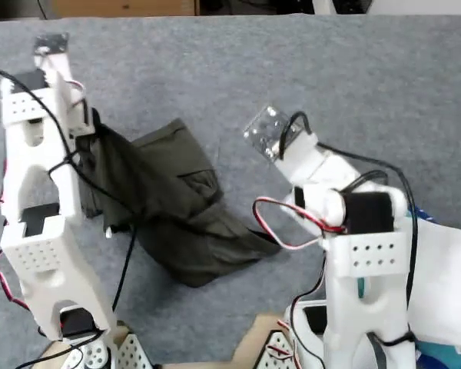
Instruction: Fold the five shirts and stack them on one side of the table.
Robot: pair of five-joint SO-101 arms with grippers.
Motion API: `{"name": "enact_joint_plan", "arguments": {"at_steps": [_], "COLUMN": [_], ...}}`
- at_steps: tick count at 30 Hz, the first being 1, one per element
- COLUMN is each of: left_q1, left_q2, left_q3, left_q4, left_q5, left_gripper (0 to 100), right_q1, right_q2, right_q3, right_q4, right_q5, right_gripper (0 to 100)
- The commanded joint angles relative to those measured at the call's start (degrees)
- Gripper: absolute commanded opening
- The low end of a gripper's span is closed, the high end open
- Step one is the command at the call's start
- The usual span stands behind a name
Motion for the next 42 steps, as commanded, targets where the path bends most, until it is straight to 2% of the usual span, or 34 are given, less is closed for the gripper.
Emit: {"name": "enact_joint_plan", "arguments": {"at_steps": [1,6,16,27,33,39,42], "left_q1": [-2.5,-6.2,-10.5,-24.8,-30.0,-29.6,-29.2], "left_q2": [-1.4,-1.6,-1.6,-3.0,-11.6,-28.4,-38.1], "left_q3": [-7.4,-7.4,0.4,13.1,29.0,54.5,67.2], "left_q4": [8.1,9.1,8.7,7.8,-0.3,-12.6,-18.6], "left_q5": [-3.7,-6.0,-10.1,-21.3,-25.4,-25.6,-25.4], "left_gripper": [19,19,19,19,19,19,19], "right_q1": [0.8,0.8,0.8,-0.4,-6.3,-10.9,-10.9], "right_q2": [-3.4,-4.2,-3.1,17.2,16.1,16.5,16.5], "right_q3": [3.4,5.1,5.0,4.9,5.1,5.3,5.5], "right_q4": [0.4,5.1,15.5,15.4,15.6,15.1,13.8], "right_q5": [0.4,1.2,11.1,12.7,10.8,8.9,8.3], "right_gripper": [8.9,9.0,8.9,9.0,9.0,9.2,14.2]}}
